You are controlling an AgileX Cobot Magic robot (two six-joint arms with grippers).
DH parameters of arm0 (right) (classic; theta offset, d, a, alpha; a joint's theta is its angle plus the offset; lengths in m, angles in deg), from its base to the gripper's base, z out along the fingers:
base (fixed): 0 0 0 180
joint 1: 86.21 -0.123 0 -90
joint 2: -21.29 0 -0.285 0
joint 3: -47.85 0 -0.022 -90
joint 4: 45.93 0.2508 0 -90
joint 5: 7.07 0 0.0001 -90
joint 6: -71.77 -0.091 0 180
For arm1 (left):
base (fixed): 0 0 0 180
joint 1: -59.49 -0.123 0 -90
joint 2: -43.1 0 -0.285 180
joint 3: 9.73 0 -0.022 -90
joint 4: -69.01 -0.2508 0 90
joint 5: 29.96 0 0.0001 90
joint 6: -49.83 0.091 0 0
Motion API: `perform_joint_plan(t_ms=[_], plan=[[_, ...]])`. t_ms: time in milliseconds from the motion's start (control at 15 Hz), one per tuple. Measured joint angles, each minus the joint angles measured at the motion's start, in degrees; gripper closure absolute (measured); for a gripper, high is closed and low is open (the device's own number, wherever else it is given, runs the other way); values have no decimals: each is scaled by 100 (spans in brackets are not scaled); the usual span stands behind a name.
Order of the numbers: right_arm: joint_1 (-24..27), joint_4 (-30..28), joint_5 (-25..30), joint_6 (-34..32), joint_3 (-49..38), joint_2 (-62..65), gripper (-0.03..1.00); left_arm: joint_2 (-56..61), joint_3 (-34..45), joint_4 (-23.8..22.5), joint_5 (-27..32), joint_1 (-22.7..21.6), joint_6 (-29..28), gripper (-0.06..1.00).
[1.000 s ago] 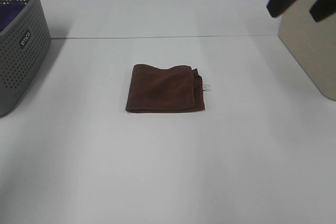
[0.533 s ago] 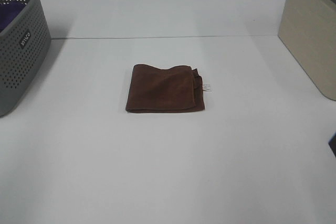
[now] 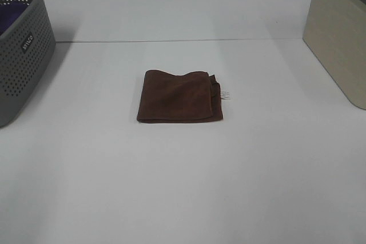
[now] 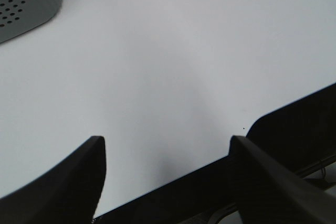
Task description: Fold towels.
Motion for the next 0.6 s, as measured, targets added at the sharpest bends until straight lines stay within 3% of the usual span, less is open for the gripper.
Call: perform_joint_plan(t_ms=[200, 600], plan=[[0, 361, 103, 498, -52, 550, 20, 0, 0, 6, 0, 0, 92, 31], [0, 390, 115, 550, -52, 676, 20, 0, 0, 132, 0, 0, 218, 31]])
